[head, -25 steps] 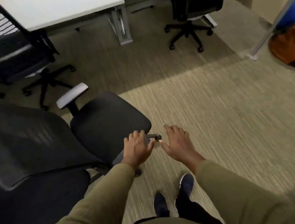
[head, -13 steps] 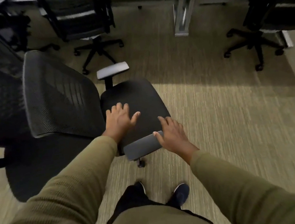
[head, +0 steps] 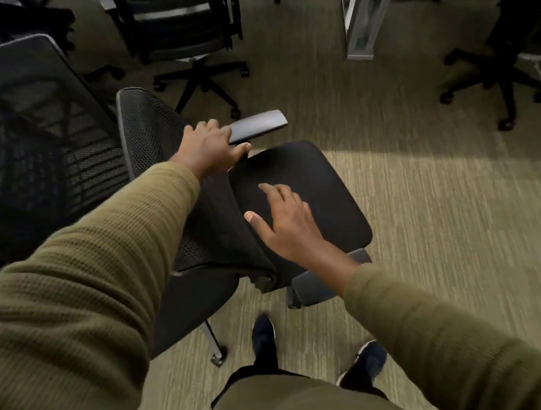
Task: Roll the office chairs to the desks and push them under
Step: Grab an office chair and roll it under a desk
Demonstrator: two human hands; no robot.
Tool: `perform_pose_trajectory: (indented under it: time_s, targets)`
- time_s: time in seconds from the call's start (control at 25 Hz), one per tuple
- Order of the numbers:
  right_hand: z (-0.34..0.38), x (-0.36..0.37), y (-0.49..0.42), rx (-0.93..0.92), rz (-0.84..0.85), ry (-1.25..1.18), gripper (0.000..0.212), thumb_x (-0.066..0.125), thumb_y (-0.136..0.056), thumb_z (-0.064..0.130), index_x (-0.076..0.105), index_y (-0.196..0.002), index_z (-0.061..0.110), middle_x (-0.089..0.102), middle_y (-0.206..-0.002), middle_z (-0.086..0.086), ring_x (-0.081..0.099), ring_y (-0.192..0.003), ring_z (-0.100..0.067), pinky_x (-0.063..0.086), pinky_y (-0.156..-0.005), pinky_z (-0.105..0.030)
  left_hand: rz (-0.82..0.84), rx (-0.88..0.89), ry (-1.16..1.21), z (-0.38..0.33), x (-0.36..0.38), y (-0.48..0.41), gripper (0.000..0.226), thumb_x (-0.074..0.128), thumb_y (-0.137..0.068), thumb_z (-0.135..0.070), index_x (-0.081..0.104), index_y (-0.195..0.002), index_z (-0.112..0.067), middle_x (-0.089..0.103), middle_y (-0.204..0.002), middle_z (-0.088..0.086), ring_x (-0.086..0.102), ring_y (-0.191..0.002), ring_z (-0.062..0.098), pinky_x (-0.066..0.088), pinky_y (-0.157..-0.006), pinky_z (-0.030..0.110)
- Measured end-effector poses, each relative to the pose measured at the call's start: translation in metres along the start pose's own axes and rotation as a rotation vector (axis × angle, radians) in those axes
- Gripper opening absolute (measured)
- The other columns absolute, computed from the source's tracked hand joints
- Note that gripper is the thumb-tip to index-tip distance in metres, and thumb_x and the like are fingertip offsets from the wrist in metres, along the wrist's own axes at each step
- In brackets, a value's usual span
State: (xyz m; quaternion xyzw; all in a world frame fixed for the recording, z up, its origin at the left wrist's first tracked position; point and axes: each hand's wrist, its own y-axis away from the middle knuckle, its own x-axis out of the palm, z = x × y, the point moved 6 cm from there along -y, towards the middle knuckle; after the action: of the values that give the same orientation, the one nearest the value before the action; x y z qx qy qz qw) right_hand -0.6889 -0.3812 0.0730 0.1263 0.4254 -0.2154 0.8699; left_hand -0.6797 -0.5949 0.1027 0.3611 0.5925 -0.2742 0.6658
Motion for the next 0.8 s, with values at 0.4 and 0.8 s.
perform_pose_trajectory:
  time_s: [0.4, 0.8]
  targets:
    - [0.146, 0.051, -0.046, 0.001, 0.177, -0.198, 0.087, 0.058, -0.088, 0.067, 0.026, -0.155, 0.022, 0.033, -0.155, -0.004, 0.036, -0.14, -0.024, 0.037, -0.112, -0.05, -0.098, -0.161, 0.023, 0.13, -0.009, -0.023, 0.069, 0.05, -0.093, -0.063, 0.056, -0.134, -0.007, 0.044, -0.144, 0.021, 0.036, -0.138, 0.04, 0.027, -0.112, 0.062]
    - [0.134, 0.074, -0.034, 0.14, 0.227, -0.187, 0.105, 0.067, -0.082, 0.042, -0.006, -0.157, 0.039, 0.01, -0.163, -0.008, 0.016, -0.149, -0.032, 0.029, -0.115, -0.058, -0.264, -0.489, 0.445, 0.141, -0.008, -0.021, 0.103, 0.075, -0.086, -0.042, 0.013, -0.158, -0.002, 0.03, -0.15, 0.025, 0.054, -0.123, 0.044, 0.047, -0.103, 0.046]
